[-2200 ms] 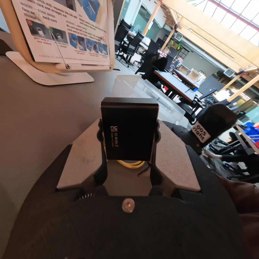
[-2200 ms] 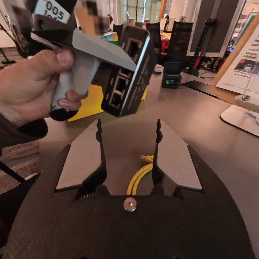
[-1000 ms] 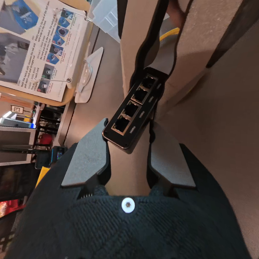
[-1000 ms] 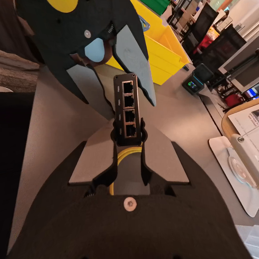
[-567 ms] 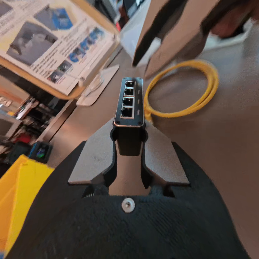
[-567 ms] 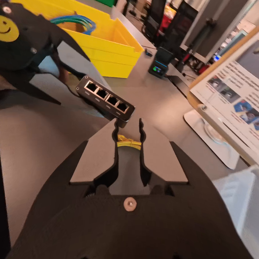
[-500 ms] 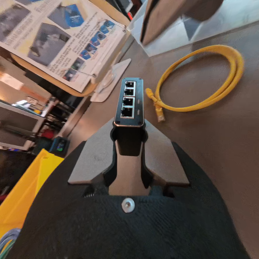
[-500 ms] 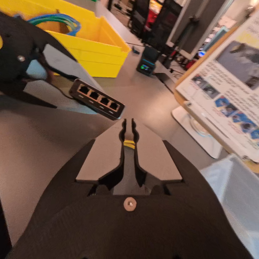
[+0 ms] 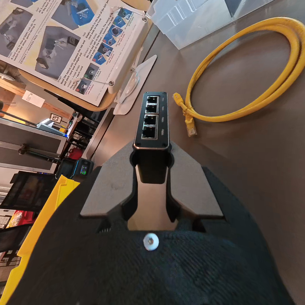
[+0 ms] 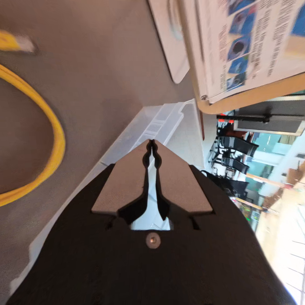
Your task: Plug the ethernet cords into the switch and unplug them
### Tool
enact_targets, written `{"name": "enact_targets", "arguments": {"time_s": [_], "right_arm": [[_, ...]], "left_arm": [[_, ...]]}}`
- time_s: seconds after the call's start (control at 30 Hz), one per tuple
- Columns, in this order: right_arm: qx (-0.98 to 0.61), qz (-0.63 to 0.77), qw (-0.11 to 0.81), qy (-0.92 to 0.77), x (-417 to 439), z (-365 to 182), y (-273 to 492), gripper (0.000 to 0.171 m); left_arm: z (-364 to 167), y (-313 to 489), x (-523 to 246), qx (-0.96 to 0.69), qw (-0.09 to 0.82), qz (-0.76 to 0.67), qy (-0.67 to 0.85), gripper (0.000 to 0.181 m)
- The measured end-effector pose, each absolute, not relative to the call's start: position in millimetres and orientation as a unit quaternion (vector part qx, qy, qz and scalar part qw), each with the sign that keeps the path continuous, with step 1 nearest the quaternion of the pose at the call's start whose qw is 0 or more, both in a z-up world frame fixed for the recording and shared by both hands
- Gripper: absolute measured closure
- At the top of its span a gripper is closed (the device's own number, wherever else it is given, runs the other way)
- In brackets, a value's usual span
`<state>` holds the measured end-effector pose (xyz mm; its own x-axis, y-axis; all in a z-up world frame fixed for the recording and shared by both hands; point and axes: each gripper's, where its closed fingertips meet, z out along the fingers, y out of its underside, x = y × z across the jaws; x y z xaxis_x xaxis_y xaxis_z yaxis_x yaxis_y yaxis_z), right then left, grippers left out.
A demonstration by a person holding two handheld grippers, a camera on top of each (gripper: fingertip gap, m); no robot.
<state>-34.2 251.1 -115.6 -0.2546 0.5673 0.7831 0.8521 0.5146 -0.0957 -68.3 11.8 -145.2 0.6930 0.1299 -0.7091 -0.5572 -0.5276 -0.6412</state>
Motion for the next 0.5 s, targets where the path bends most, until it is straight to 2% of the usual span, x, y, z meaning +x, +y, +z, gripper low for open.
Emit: {"name": "enact_targets", "arguments": {"time_s": [0.07, 0.37, 0.5], "right_arm": [[-0.442, -0.201, 0.425, -0.764, -41.8, -114.5, 268.8, 0.171], [-0.510, -0.241, 0.402, -0.722, -6.8, -112.5, 358.2, 0.171], [-0.550, -0.168, 0.456, -0.679, 0.6, -81.7, 357.0, 0.171]], "left_arm": [[-144.8, 11.9, -68.5, -0.792, 0.467, 0.369, 0.136, 0.149], [-140.9, 9.5, -74.8, -0.788, 0.476, 0.370, 0.121, 0.149], [-143.3, 7.9, -82.5, -0.793, 0.462, 0.383, 0.109, 0.149]]}}
